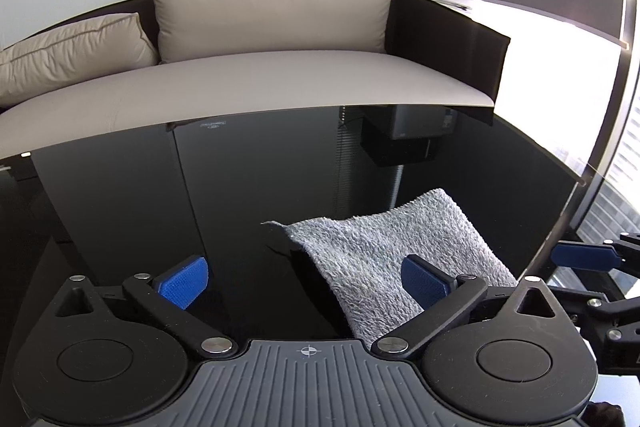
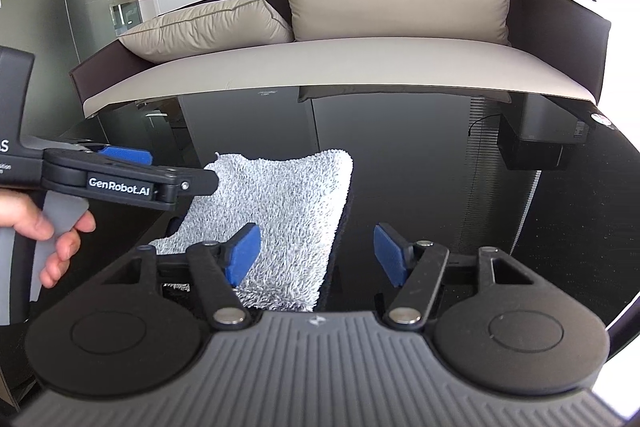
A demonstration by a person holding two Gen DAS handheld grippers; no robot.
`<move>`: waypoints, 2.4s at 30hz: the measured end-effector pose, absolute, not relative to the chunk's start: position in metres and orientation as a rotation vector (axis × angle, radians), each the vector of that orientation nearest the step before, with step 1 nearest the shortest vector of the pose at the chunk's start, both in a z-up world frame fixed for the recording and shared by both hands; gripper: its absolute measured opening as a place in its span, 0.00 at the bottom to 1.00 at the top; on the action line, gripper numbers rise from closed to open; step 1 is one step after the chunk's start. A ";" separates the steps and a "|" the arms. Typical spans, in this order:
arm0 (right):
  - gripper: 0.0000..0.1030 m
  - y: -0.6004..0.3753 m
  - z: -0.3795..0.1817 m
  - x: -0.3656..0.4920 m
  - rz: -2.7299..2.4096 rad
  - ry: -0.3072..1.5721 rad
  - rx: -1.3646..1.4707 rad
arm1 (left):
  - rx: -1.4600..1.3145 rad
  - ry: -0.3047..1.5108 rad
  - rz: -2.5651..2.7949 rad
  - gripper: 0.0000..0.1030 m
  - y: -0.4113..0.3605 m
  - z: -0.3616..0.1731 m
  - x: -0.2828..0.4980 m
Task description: Fold towel
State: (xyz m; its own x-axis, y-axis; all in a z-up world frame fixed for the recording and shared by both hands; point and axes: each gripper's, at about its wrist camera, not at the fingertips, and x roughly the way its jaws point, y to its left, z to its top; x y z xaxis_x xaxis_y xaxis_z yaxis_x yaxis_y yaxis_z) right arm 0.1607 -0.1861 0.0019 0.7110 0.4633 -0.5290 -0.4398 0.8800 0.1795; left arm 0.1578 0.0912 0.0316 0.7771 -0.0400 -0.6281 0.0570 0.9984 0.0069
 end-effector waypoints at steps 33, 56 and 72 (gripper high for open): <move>0.99 -0.203 0.005 0.125 0.349 0.579 0.077 | -0.042 0.622 0.029 0.99 0.079 0.039 0.071; 0.99 -0.213 0.006 0.091 0.306 0.591 0.082 | -0.018 0.608 0.038 0.99 0.064 0.035 0.050; 0.99 -0.220 0.006 0.078 0.283 0.599 0.070 | -0.002 0.604 0.032 0.99 0.056 0.034 0.040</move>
State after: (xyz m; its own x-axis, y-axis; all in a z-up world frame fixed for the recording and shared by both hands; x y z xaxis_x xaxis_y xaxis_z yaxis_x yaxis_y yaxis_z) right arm 0.0779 -0.2205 0.0058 0.7889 0.2824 -0.5458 -0.2419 0.9591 0.1467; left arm 0.0401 0.0564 0.0335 0.8227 0.0291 -0.5677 -0.0302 0.9995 0.0076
